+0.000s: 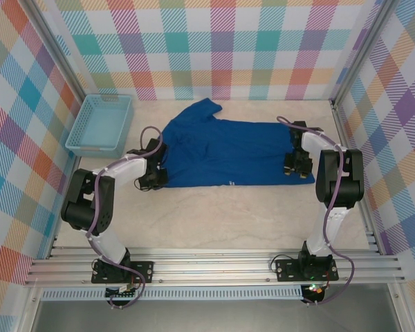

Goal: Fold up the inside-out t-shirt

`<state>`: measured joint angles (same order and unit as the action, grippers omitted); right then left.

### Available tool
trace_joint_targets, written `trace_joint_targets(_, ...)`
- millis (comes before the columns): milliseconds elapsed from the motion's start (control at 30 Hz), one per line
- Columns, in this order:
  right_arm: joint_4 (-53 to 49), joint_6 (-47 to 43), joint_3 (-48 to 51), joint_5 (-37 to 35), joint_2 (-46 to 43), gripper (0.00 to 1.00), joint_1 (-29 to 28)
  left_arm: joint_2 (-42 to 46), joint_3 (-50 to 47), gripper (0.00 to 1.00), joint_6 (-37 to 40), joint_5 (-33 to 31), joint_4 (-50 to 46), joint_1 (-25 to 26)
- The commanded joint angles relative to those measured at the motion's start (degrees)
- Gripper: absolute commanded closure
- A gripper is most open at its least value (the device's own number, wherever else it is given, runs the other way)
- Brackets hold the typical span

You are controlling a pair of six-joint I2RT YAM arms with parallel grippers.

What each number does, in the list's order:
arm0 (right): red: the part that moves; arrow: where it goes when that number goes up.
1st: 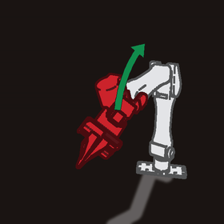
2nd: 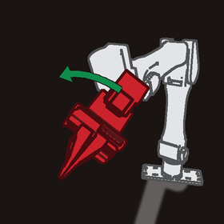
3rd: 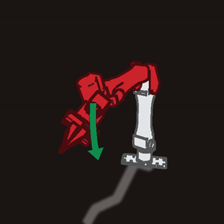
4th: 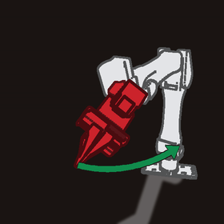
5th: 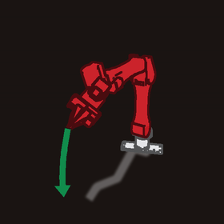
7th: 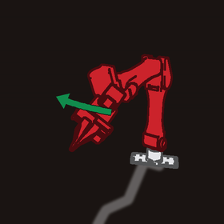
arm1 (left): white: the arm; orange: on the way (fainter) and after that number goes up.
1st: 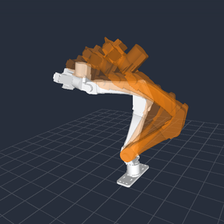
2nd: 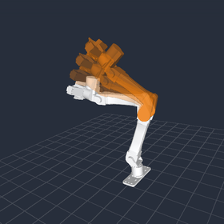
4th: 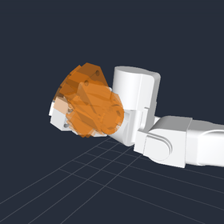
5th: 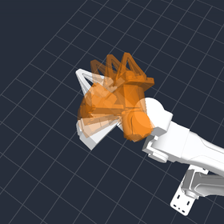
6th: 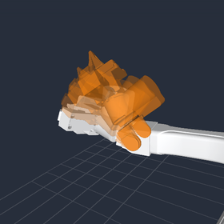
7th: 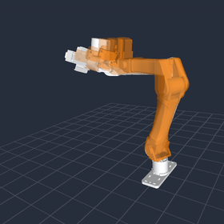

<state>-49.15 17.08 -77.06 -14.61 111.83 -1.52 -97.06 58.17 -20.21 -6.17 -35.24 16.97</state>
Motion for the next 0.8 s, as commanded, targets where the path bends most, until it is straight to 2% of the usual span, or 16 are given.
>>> trace_joint_targets(0,-5.1,-0.7,0.8,-4.8,1.5,0.53,-0.7,5.7,-5.0,1.00,-4.2,-0.9,-5.5,-1.2)
trace_joint_targets(200,-8.3,0.7,5.4,-10.0,-0.9,0.54,-3.4,17.0,-12.3,1.00,-11.0,4.1,-10.4,-1.3)
trace_joint_targets(333,-9.0,2.1,8.0,-10.1,-3.7,0.53,-5.4,20.9,-14.0,1.00,-12.6,2.6,-11.7,-1.3)
trace_joint_targets(433,-8.1,1.8,6.9,-7.7,-7.5,0.53,-6.9,21.8,-10.4,0.89,-12.3,-1.3,-12.7,-1.3)
trace_joint_targets(533,-3.3,0.9,6.0,-1.1,-12.8,0.52,-7.3,22.9,-6.6,0.66,-12.3,-3.9,-13.7,-1.0)
trace_joint_targets(633,1.5,1.3,5.4,6.2,-14.1,0.51,-7.3,23.9,-5.7,0.52,-13.0,-6.4,-14.4,-0.1)
trace_joint_targets(700,4.1,1.8,5.3,8.3,-13.6,0.51,-7.2,24.6,-5.4,0.48,-13.2,-7.7,-14.2,0.6)
trace_joint_targets(767,6.2,1.9,5.0,10.6,-12.3,0.50,-7.0,25.2,-5.7,0.48,-12.4,-4.3,-9.6,2.1)
